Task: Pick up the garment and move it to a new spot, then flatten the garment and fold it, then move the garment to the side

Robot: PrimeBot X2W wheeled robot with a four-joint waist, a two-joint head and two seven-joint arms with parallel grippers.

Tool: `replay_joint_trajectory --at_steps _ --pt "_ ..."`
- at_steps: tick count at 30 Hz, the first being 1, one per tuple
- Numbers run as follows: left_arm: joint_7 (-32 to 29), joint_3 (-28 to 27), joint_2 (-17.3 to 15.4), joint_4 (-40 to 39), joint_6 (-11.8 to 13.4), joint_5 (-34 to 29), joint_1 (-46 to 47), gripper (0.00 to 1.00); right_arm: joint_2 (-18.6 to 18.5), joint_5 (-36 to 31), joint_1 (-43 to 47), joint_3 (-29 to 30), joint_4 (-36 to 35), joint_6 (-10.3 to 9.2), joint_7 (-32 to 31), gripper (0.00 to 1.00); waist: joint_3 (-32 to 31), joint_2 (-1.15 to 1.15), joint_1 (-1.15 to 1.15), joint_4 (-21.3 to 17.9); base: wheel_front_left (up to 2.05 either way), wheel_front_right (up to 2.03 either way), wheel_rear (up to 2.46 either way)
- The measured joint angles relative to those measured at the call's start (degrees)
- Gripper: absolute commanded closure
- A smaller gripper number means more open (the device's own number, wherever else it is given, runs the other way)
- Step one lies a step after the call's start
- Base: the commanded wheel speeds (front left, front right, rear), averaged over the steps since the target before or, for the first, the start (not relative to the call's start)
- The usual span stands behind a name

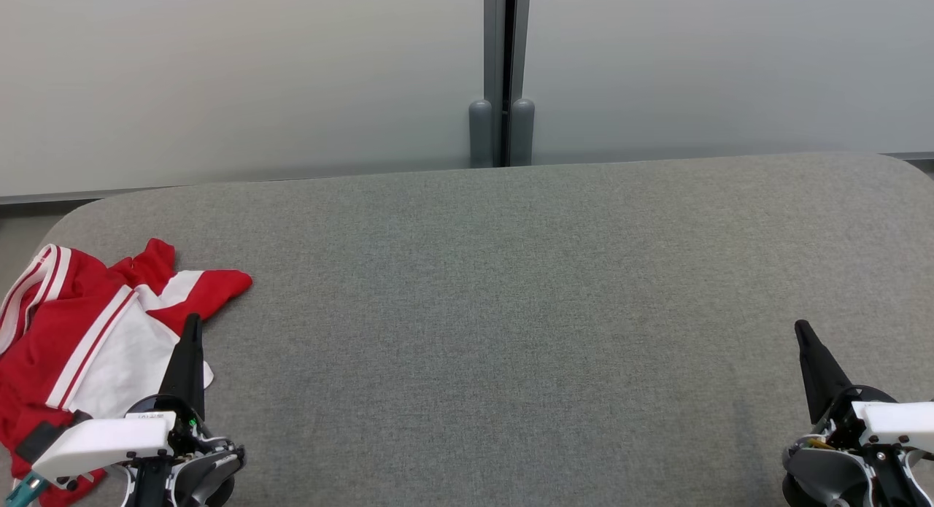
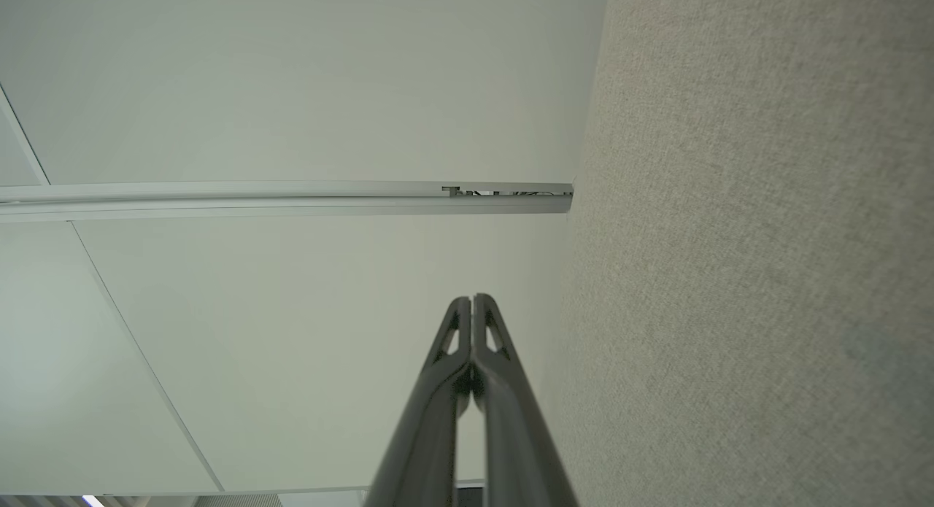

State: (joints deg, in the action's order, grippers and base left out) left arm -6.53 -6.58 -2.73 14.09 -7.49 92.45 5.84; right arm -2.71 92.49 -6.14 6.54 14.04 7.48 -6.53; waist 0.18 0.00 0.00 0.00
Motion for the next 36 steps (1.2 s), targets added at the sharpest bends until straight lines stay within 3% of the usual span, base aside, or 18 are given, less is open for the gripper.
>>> replay_joint_trajectory --at_steps 36 --pt "0.00 0.00 0.00 0.00 0.00 0.00 0.00 1.00 0.00 0.00 0.00 0.00 0.00 0.00 0.00 1.00 0.00 0.00 0.00 0.00 0.00 0.00 0.00"
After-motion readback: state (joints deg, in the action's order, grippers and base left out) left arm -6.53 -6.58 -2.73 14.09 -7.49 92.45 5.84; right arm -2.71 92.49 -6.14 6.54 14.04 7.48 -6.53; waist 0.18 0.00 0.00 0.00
